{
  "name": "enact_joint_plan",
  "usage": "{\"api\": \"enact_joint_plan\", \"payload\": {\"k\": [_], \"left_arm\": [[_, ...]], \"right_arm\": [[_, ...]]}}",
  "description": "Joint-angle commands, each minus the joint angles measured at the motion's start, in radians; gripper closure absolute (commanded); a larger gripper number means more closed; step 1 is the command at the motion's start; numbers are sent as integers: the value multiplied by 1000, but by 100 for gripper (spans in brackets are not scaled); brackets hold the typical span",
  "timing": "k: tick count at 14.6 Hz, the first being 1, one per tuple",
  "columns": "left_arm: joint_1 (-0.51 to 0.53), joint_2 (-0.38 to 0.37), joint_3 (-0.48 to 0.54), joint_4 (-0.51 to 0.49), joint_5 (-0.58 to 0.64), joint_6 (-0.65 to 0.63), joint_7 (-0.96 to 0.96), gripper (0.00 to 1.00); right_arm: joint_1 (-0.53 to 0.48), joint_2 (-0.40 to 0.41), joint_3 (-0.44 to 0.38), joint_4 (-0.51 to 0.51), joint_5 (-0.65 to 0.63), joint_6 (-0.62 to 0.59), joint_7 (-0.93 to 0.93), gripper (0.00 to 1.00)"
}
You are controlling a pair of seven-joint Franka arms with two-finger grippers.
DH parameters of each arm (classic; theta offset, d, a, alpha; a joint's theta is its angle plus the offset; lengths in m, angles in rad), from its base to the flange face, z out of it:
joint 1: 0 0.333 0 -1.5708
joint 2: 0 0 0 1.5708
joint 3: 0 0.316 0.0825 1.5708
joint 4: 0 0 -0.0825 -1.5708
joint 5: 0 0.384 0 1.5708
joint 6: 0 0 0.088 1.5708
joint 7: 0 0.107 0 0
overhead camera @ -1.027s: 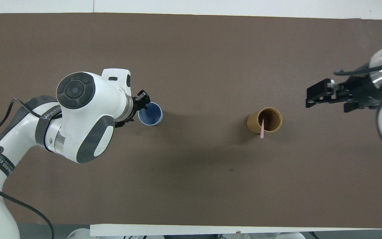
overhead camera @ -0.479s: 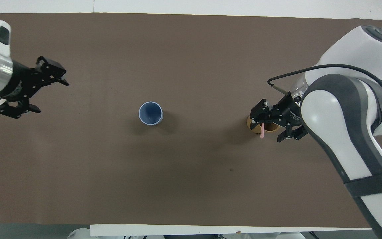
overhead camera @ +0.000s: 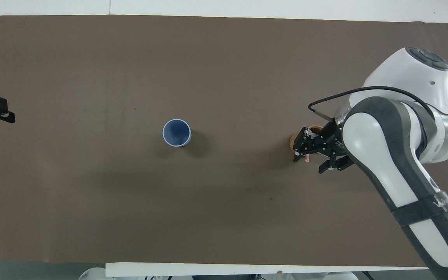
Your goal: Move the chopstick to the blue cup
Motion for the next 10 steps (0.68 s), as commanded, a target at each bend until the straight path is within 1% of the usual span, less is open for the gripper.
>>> {"api": "enact_joint_plan", "payload": {"k": [1, 4, 5, 6, 8, 9, 10], "left_arm": [[13, -28, -11, -42, 17, 35, 56, 0], [13, -63, -11, -131, 17, 133, 64, 0], [13, -72, -11, -151, 17, 145, 96, 0], [13, -75, -11, -153, 17, 145, 156, 0], [13, -74, -11, -153, 17, 162, 168, 0], [13, -71, -11, -150, 17, 173, 164, 0], [13, -71, -11, -147, 17, 170, 161, 0]], "right_arm": [[-22, -24, 6, -28, 24, 18, -25, 49], [-36, -21, 6, -23, 30, 18, -25, 64], [-36, -21, 6, -23, 32, 18, -25, 70], [-34, -20, 6, -23, 33, 18, -24, 78], [-33, -20, 8, -23, 33, 18, -19, 96], [-33, -20, 8, -21, 33, 18, -17, 100], [-33, -20, 6, -18, 33, 17, -17, 100]]}}
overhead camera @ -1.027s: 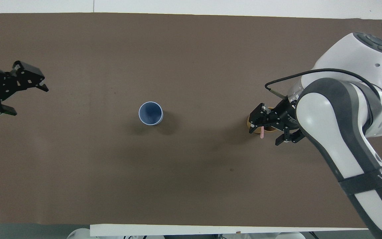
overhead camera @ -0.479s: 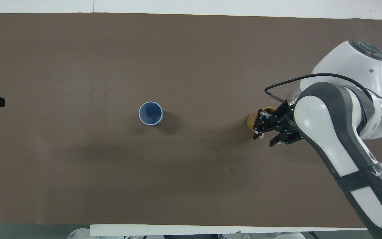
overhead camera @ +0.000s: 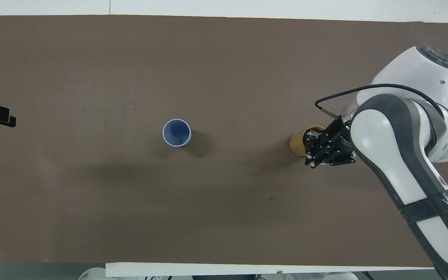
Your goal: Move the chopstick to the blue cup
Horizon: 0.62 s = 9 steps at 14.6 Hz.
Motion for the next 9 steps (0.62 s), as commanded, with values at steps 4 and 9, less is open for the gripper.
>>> {"api": "enact_joint_plan", "payload": {"k": [4, 9], "left_arm": [[3, -30, -6, -26, 16, 17, 18, 0], [-3, -30, -6, -25, 15, 15, 18, 0]], "right_arm": [[-11, 2, 5, 43, 26, -45, -7, 100], [-11, 19, 5, 233, 23, -198, 67, 100]]}}
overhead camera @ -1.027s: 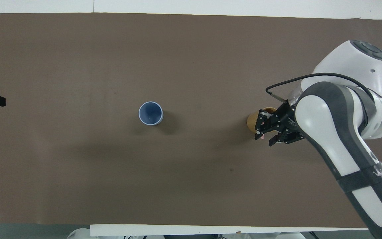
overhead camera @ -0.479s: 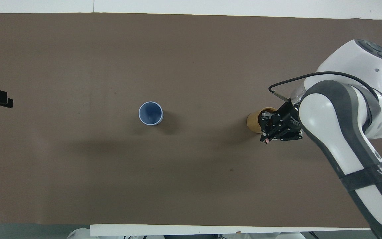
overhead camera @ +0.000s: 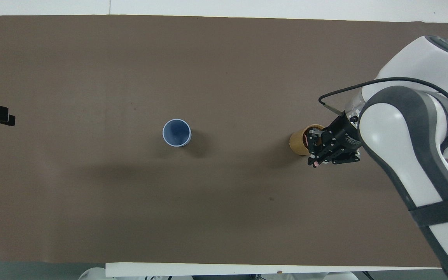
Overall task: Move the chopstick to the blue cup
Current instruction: 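Lift the pink chopstick and carry it over the blue cup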
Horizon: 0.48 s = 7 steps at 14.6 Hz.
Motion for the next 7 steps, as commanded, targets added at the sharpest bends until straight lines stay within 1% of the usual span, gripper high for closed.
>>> {"api": "enact_joint_plan", "payload": {"k": [1, 3, 4, 5, 7], "left_arm": [[3, -24, 1, -25, 15, 12, 11, 0], [4, -24, 1, -25, 16, 12, 11, 0], [4, -24, 1, -25, 15, 12, 11, 0], [4, -22, 1, -25, 16, 12, 11, 0], [3, -24, 1, -25, 16, 12, 11, 0]], "right_arm": [[-10, 19, 5, 152, 21, -103, 39, 100], [3, 22, 8, 243, 33, -146, 89, 100], [24, 41, 8, 290, 74, -152, 147, 100], [61, 68, 8, 339, 112, -152, 244, 100], [150, 114, 8, 425, 149, -119, 422, 100]]}}
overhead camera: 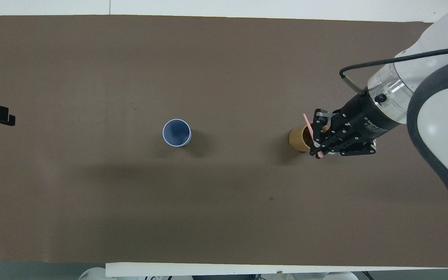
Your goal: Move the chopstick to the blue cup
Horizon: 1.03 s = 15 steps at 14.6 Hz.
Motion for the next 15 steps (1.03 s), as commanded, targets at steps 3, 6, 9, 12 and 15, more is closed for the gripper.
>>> {"api": "enact_joint_plan", "payload": {"k": [3, 6, 9, 12, 15], "left_arm": [[3, -22, 0, -25, 16, 14, 11, 0], [3, -24, 0, -25, 16, 12, 11, 0], [3, -24, 0, -25, 15, 12, 11, 0], [3, -24, 0, -25, 16, 12, 11, 0], [3, -24, 0, -25, 16, 12, 11, 0]], "right_arm": [[197, 106, 3, 154, 158, 261, 420, 100], [321, 124, 3, 123, 211, 531, 591, 100], [419, 156, 3, 90, 215, 728, 679, 100], [459, 176, 5, 42, 229, 820, 700, 100], [487, 178, 5, -35, 260, 900, 694, 100]]}}
